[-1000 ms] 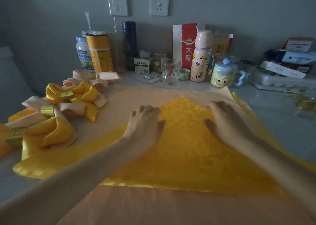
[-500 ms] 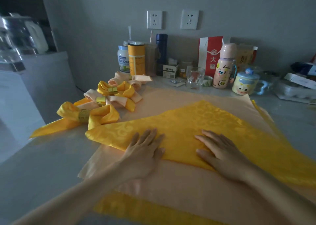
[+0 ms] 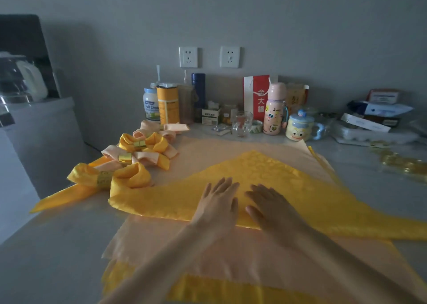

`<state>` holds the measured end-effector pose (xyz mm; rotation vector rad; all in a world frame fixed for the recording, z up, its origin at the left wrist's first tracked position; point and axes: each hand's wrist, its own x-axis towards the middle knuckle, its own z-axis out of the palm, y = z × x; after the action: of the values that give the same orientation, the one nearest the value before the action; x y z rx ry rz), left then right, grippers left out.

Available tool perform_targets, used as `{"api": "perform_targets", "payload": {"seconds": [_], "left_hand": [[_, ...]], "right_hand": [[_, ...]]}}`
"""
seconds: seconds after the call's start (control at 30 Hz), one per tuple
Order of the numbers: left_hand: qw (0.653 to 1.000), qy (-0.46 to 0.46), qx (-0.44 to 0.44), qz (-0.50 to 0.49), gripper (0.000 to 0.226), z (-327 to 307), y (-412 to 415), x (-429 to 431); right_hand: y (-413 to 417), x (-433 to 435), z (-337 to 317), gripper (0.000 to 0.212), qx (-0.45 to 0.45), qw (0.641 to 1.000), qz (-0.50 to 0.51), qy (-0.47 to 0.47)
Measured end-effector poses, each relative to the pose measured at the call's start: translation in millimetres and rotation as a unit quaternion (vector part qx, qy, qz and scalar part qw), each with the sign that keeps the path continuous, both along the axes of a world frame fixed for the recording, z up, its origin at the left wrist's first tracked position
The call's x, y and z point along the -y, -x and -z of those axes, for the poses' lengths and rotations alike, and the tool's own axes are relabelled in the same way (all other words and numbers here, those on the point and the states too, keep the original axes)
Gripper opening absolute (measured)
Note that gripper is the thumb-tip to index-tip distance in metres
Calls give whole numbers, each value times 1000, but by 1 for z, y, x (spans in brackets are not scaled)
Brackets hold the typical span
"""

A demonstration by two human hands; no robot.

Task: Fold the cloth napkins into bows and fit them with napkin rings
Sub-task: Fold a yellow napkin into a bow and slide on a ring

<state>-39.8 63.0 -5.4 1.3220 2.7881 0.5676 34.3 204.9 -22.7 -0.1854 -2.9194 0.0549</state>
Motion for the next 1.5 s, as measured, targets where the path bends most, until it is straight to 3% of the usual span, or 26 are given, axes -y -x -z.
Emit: {"api": "perform_targets", "payload": {"seconds": [0.03,0.13,0.17,0.37,0.47,0.57,0.63,0.73,0.77,0.83,0.9,0.97,1.03,1.13,1.23,1.27,1.33,1.4,1.47,1.5], "left_hand": [[999,29,-5,16,50,5,-5,-10],[990,138,-15,9,52,24,-5,-20],[988,155,-17,-3,53,27,0,-17],[987,161,7,1,67,27,-7,-27],[987,162,1,6,69,27,-11,-28],[987,162,8,7,70,28,-11,-26],[986,165,14,8,70,30,-13,-24],[987,162,12,3,69,26,-14,-21],[989,149,0,-1,68,22,-14,-22],[992,121,-29,-3,63,15,-15,-26],[993,112,-34,11,61,12,-16,-33],[992,123,-3,20,62,14,-19,-41],[991,133,20,14,64,20,-20,-45],[990,142,19,6,67,24,-17,-48],[987,163,13,4,78,25,-17,-49],[986,165,8,-1,82,27,-18,-49],[987,160,-8,-11,81,28,-16,-51],[987,157,-23,-13,86,28,-15,-53],[987,161,-25,-8,75,28,-16,-53],[987,159,-17,-10,69,28,-17,-53]], "right_hand": [[-3,0,7,90,21,1000,-2,20],[-9,-1,14,54,92,992,30,86],[-7,0,14,52,98,990,30,93],[-48,-44,12,69,153,978,114,89],[-91,-85,11,113,146,969,182,87],[-131,-125,12,77,151,953,244,101],[-153,-151,11,80,162,935,296,110],[-162,-167,4,75,116,916,382,29],[-160,-163,2,65,54,924,377,4],[-147,-136,-2,50,-68,951,300,40],[-131,-100,-4,45,-66,971,202,108],[-117,-72,-4,49,15,981,141,131],[-108,-67,1,63,62,980,133,136],[-107,-74,1,109,67,977,144,145],[-106,-72,-1,119,105,976,157,109],[-103,-65,-3,114,113,978,153,85],[-84,-50,-4,76,82,987,122,58],[-62,-29,-5,54,42,990,73,109],[-50,-18,3,54,61,990,47,120],[-48,-17,9,64,84,990,48,105]]}}
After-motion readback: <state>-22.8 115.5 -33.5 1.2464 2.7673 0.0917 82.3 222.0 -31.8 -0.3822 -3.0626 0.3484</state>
